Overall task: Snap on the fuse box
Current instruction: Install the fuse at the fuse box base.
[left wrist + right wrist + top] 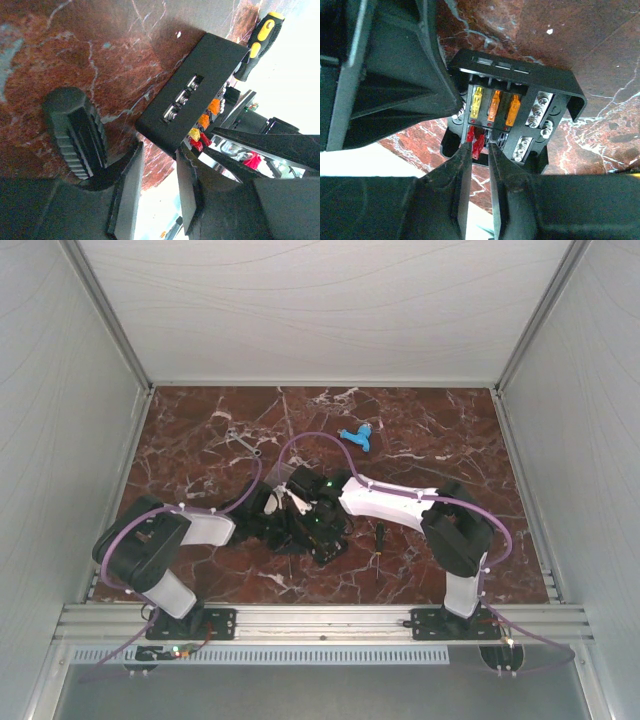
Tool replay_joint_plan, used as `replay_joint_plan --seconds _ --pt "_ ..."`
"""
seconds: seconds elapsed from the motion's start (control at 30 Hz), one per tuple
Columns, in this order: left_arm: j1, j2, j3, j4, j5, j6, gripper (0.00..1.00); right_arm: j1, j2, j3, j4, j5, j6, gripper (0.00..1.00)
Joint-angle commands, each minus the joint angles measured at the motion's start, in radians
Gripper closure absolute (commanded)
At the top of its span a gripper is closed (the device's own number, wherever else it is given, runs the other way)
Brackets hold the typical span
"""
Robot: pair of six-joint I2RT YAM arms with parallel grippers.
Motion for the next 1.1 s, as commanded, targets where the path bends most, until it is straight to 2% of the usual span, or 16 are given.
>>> replay_joint_plan --seconds 0.0,0.4,0.7,1.07 --pt "-0.008 -0.002 0.031 0.016 -0.015 -0.002 0.67 0.008 -0.008 0.019 0.018 0.044 0.016 0.83" --pt "-0.009 -0.001 0.047 0.0 -0.02 0.007 0.67 0.004 -0.013 0.013 0.034 0.039 0.018 0.89" --pt "-0.011 -0.037 0.043 -0.016 -0.028 0.007 0.66 0.004 -0.101 -0.017 0.049 0.054 0.039 0.85" --pt "-0.028 -0.037 0.046 -0.039 -0.038 0.01 0.62 -0.005 -0.112 -0.101 0.125 0.045 0.096 0.84"
